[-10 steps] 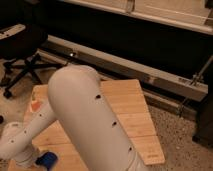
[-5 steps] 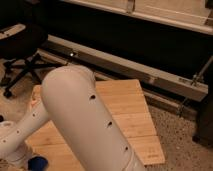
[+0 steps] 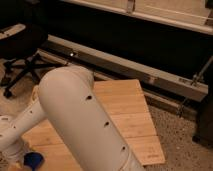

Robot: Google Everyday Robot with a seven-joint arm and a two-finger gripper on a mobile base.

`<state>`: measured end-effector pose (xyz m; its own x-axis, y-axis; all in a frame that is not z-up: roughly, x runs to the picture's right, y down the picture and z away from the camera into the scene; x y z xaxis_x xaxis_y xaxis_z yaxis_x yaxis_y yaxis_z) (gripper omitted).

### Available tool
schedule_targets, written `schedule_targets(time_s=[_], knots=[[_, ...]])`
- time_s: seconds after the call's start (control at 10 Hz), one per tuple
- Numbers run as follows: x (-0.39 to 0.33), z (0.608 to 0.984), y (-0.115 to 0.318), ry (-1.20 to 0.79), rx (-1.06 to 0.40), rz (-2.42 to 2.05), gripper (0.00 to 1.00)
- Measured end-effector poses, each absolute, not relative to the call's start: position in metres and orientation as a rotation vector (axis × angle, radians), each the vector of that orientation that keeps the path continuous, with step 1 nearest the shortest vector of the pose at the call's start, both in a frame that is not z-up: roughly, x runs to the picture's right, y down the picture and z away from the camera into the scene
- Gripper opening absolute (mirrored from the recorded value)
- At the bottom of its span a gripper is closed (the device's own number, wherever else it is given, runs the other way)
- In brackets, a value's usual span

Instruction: Wipe the white sponge on the table

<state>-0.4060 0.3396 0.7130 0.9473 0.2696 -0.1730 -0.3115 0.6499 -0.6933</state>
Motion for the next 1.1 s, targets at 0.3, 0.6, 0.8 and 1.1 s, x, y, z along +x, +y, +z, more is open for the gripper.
schedule_targets(time_s=[0.3,0.6,0.8,1.1], knots=[[-0.414,0.726,0.332,0.059,-0.791,0.343,0.17],[-0.420,0.737,0.322,0.057,-0.786,0.370,0.17],[-0.423,0.747,0.307,0.053,-0.775,0.399,0.17],[-0.426,0.758,0.290,0.056,-0.764,0.423,0.17]])
